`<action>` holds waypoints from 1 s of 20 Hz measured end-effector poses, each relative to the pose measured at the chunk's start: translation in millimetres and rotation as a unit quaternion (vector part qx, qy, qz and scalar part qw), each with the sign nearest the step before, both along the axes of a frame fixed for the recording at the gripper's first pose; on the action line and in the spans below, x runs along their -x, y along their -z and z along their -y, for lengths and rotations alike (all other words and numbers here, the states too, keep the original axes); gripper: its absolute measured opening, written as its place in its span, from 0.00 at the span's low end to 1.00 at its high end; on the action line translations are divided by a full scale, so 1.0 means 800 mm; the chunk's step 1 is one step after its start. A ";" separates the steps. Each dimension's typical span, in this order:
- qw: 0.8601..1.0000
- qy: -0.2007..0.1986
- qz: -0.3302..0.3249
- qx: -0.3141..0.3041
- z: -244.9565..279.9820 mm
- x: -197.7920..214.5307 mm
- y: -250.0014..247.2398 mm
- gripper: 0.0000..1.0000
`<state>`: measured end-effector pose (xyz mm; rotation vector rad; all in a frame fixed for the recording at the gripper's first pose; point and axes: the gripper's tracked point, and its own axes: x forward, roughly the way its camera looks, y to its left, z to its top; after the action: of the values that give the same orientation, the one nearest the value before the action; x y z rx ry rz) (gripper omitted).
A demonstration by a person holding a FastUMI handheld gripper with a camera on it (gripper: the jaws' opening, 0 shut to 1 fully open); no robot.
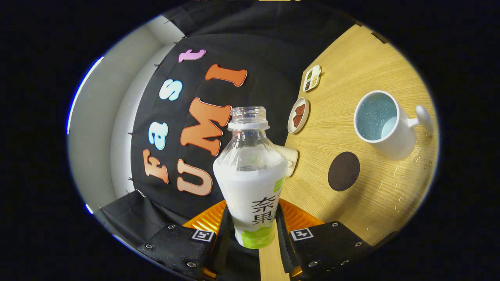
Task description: Take the bottle from table, then pour the juice into the cup, finally place the bottle on the coaster
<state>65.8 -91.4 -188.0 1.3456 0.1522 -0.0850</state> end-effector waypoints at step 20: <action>0.984 0.051 -0.014 -0.171 0.020 -0.016 -0.003 0.56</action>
<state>78.9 -107.0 -185.3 1.6955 0.1256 -0.1708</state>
